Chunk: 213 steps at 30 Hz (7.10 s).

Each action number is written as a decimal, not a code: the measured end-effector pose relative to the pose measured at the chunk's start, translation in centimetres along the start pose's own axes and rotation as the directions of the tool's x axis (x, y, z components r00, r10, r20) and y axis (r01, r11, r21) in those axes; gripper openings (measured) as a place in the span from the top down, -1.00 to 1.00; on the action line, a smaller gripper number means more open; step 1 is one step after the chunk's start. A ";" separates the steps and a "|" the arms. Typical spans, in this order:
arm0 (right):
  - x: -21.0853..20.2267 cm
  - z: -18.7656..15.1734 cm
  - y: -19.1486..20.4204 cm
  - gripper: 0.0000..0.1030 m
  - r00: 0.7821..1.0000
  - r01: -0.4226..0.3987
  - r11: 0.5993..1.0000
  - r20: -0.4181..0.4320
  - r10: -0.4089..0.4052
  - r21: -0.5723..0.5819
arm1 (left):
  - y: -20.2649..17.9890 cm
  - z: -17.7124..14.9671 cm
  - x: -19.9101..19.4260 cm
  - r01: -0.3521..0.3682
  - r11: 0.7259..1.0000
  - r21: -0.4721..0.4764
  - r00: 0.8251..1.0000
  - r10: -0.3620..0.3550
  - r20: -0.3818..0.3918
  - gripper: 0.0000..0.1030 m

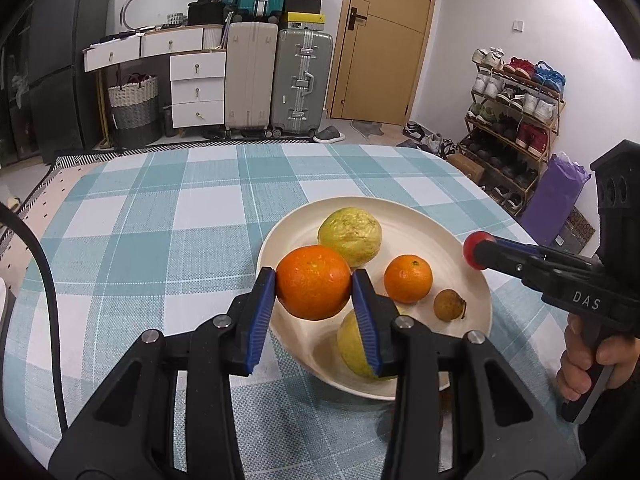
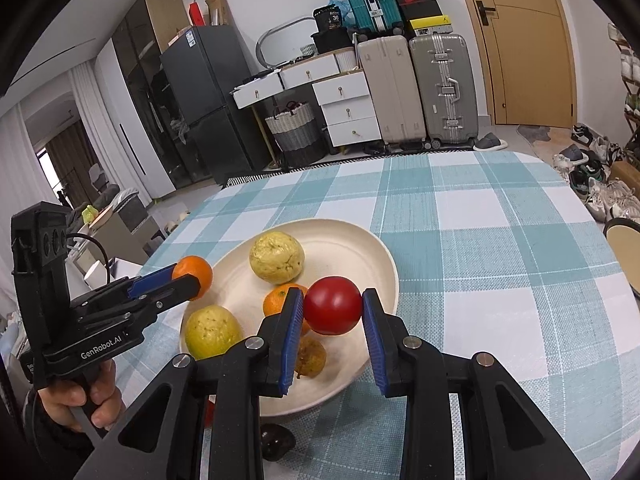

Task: Organize fruits
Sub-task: 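Carry the orange and red tomato in both grippers over the cream plate, then open both grippers to release the orange and tomato on the plate, then withdraw both grippers from the plate toward the remaining fruits, then grasp the dark plum with the right gripper, then grasp the small red tomato with the left gripper while the right gripper holds the plum, then carry the plum and red tomato in both grippers over the cream plate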

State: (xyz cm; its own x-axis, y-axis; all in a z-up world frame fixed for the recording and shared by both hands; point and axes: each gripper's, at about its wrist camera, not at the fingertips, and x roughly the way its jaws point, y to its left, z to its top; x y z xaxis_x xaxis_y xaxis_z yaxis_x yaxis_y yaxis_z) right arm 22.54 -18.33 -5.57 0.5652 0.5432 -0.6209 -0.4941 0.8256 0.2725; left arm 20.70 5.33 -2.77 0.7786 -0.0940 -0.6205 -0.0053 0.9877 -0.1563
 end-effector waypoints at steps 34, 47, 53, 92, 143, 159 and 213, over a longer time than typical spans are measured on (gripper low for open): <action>1.0 -0.9 -0.7 0.25 0.999 0.028 1.000 -0.026 -0.028 -0.005 | -0.4 -0.9 1.0 -0.007 0.999 0.041 0.999 0.008 -0.034 0.26; -2.0 -0.8 1.0 -0.84 0.999 0.047 0.998 0.006 -0.047 -0.042 | -0.3 -1.0 -3.5 -0.042 0.999 0.021 0.999 0.041 0.034 -0.76; -3.4 -2.0 2.7 -0.99 0.998 0.056 0.993 -0.012 -0.057 -0.101 | -1.0 -2.2 -6.6 -0.061 0.997 0.042 0.996 0.059 0.063 -0.99; -4.6 -9.3 5.1 -0.98 0.976 0.021 0.990 -0.210 -0.050 -0.141 | -3.9 -7.4 -9.9 -0.058 0.996 0.068 0.998 0.059 -0.006 -0.99; -4.9 -9.6 6.9 0.52 0.978 -0.097 0.975 -0.202 0.056 -0.198 | -4.2 -8.3 -7.7 -0.023 0.998 0.064 0.996 0.028 -0.079 -0.99; -6.2 -8.2 4.5 0.52 0.989 -0.054 0.988 -0.141 0.033 -0.145 | -5.7 -7.8 -3.6 0.016 0.997 0.075 0.980 -0.001 -0.200 -0.39; -7.4 -4.3 4.2 0.52 0.999 -0.038 0.991 -0.010 0.037 -0.128 | -4.4 -3.4 -9.7 0.073 0.994 0.079 0.997 -0.076 0.029 0.51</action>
State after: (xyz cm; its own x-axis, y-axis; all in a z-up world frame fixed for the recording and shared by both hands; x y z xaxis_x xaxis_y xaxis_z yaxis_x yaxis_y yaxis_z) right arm 13.47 -19.58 -2.95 0.5394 0.5721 -0.6178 -0.5959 0.7778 0.1999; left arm 11.01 1.44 1.30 0.7946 -0.1648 -0.5843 0.1014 0.9850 -0.1400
